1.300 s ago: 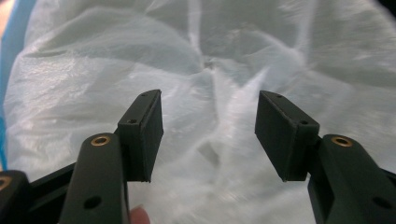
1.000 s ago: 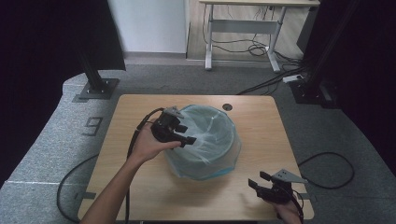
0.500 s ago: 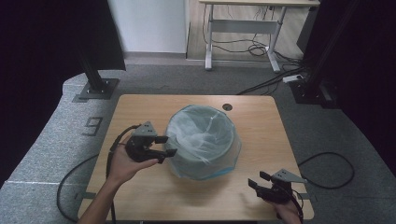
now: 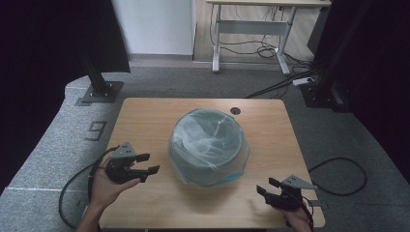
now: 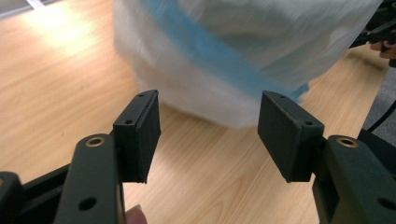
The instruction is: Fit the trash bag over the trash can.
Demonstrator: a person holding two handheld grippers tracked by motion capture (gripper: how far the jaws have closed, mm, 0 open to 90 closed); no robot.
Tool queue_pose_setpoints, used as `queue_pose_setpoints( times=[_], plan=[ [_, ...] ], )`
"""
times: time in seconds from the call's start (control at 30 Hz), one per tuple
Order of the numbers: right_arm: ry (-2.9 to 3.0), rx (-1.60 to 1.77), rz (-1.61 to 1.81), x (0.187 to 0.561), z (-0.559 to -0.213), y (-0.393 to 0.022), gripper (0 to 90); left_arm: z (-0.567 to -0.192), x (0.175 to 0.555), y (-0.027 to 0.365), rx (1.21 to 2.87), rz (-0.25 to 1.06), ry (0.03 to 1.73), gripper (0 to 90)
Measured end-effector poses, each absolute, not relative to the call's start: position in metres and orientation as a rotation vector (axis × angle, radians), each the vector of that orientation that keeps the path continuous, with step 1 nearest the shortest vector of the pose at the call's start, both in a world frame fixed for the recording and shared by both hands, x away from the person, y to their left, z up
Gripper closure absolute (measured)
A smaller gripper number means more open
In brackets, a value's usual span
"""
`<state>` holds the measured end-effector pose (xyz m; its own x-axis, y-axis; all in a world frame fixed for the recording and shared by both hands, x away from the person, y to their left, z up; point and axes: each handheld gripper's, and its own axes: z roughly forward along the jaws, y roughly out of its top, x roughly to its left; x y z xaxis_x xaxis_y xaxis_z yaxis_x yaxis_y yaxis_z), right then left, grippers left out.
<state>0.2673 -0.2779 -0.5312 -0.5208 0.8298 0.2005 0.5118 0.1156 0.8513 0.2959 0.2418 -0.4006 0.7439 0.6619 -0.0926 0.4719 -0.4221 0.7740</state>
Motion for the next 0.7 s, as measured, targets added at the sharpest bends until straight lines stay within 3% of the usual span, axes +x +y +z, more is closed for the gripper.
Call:
queue_pose_setpoints(
  times=[0.7],
  plan=[
    [2.077, 1.325, 1.345, 0.269, -0.534, -0.276, 31.2, -0.45, 0.287, 0.28, 2.047, 0.27, 0.971, 37.7]
  ],
)
